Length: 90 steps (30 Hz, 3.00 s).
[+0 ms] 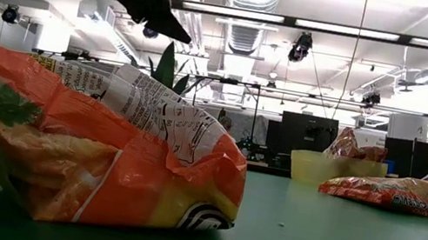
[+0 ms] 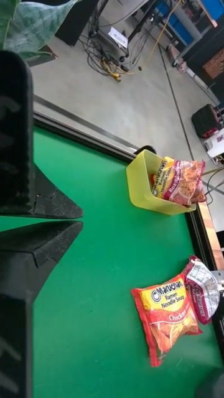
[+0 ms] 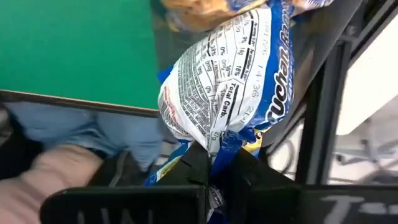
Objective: Sort Maruchan noodles
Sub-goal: Put the blue noodle pack into the black bin
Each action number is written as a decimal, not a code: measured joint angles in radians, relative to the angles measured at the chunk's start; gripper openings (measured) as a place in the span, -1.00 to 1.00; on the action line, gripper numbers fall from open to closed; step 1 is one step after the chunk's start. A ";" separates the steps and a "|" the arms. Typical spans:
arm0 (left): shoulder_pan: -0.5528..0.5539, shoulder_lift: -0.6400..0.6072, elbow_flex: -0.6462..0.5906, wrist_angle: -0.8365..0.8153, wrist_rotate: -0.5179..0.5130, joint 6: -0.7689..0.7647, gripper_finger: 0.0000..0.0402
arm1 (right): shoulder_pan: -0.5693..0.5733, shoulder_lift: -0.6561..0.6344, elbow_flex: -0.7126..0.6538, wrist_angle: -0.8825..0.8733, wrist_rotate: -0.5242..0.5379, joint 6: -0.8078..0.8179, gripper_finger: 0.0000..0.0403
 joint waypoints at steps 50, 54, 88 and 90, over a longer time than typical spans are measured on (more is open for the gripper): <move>-0.010 0.000 -0.001 0.026 0.001 -0.134 -1.00 | -0.026 0.124 -0.040 0.386 0.891 -0.914 -0.94; -0.023 0.000 -0.001 -0.010 0.036 -0.233 -1.00 | -0.093 0.136 -0.040 0.453 0.968 -1.120 -0.94; -0.494 0.220 0.099 -0.591 0.208 -0.766 -1.00 | -0.583 0.721 0.056 1.340 0.411 -1.591 -0.84; -0.507 0.248 0.099 -0.589 0.208 -0.766 -1.00 | -0.593 0.740 0.060 1.338 0.385 -1.559 -0.72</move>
